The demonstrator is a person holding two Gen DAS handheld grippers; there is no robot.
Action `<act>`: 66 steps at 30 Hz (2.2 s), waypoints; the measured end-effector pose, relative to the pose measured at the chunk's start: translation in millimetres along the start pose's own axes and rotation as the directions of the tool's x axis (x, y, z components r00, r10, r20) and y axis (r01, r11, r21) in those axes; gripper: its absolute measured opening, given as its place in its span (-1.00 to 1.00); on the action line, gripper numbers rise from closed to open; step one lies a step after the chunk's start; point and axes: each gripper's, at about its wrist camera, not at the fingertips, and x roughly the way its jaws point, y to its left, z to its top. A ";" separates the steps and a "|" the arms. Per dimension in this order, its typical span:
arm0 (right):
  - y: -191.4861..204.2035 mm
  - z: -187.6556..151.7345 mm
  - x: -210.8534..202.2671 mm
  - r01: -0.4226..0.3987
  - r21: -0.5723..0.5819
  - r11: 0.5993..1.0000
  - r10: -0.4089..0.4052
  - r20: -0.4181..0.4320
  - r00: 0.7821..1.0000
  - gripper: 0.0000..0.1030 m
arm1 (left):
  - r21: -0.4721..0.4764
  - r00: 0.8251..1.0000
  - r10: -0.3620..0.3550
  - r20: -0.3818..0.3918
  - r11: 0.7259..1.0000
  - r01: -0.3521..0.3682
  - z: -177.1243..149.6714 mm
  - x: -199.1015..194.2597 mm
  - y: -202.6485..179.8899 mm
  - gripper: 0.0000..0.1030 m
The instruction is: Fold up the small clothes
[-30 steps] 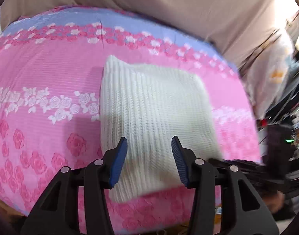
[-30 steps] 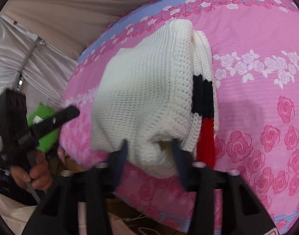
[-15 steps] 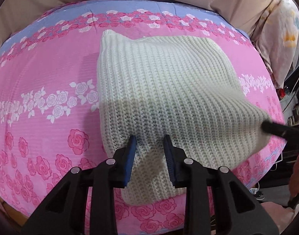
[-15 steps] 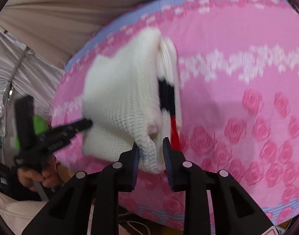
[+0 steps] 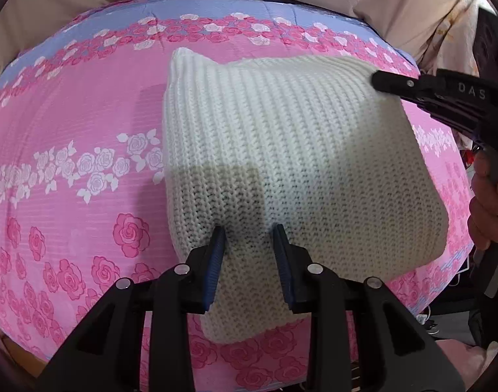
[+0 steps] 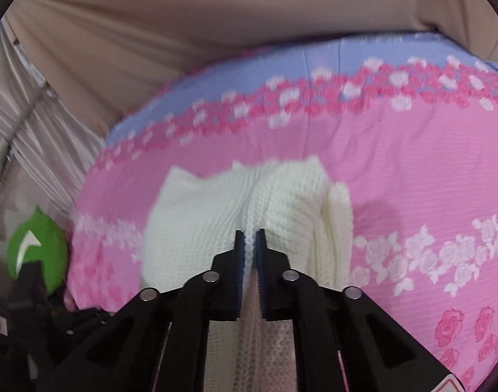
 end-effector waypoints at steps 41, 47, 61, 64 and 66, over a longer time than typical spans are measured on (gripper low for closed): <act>-10.2 -18.4 -12.4 0.038 -0.005 0.999 -0.038 -0.008 0.999 -0.81 | -0.122 0.997 -0.048 0.055 0.991 0.054 6.9 -14.7 10.2 -0.07; -48.4 -37.0 6.3 0.030 0.116 0.993 -0.022 -0.070 0.997 -0.73 | -0.140 0.993 -0.067 0.093 0.987 0.080 9.0 -25.2 9.5 0.07; -57.2 -79.3 -6.1 -0.008 0.229 0.973 0.043 -0.150 0.988 0.32 | -0.388 0.982 -0.178 0.058 0.903 0.186 5.6 18.6 49.2 0.68; -59.9 -80.2 5.8 -0.043 0.279 0.959 0.091 -0.162 0.983 0.40 | -0.426 0.978 -0.209 0.023 0.883 0.198 6.0 36.3 49.4 0.72; -60.5 -77.2 13.6 -0.041 0.283 0.958 0.091 -0.166 0.982 0.41 | -0.445 0.976 -0.218 0.016 0.872 0.202 7.9 41.7 50.7 0.75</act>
